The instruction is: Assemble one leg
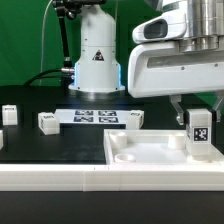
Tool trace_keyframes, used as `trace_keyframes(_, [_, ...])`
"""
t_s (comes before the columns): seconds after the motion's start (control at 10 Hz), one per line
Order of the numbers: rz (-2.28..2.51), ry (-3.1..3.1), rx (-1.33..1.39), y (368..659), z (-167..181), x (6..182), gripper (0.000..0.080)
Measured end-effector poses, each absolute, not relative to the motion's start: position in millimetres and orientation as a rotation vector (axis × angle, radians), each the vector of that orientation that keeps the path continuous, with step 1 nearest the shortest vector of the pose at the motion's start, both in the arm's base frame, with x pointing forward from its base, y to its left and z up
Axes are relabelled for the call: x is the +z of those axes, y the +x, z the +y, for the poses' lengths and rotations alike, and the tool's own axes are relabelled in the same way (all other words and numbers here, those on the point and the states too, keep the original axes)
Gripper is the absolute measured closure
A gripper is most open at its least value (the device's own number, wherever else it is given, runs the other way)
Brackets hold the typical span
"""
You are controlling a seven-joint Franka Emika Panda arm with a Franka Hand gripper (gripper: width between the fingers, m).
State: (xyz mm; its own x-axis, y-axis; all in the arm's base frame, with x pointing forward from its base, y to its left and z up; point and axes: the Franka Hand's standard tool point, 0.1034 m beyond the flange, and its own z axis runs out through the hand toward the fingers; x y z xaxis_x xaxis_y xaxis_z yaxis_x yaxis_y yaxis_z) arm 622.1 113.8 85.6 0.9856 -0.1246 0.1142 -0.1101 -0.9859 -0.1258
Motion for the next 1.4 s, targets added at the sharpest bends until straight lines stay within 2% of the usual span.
trace_keyframes(0.3, [0.223,-3.006,-0.182,622.1,113.8,85.5,0.0509])
trace_keyframes(0.5, [0.742,-2.917,-0.155,621.2,114.0,84.9,0.0509])
trace_keyframes(1.1, [1.818,-2.396,-0.035,621.6,111.8,84.0,0.0509])
trace_keyframes(1.4, [2.076,-2.171,0.003,621.0,112.7,83.8,0.0509])
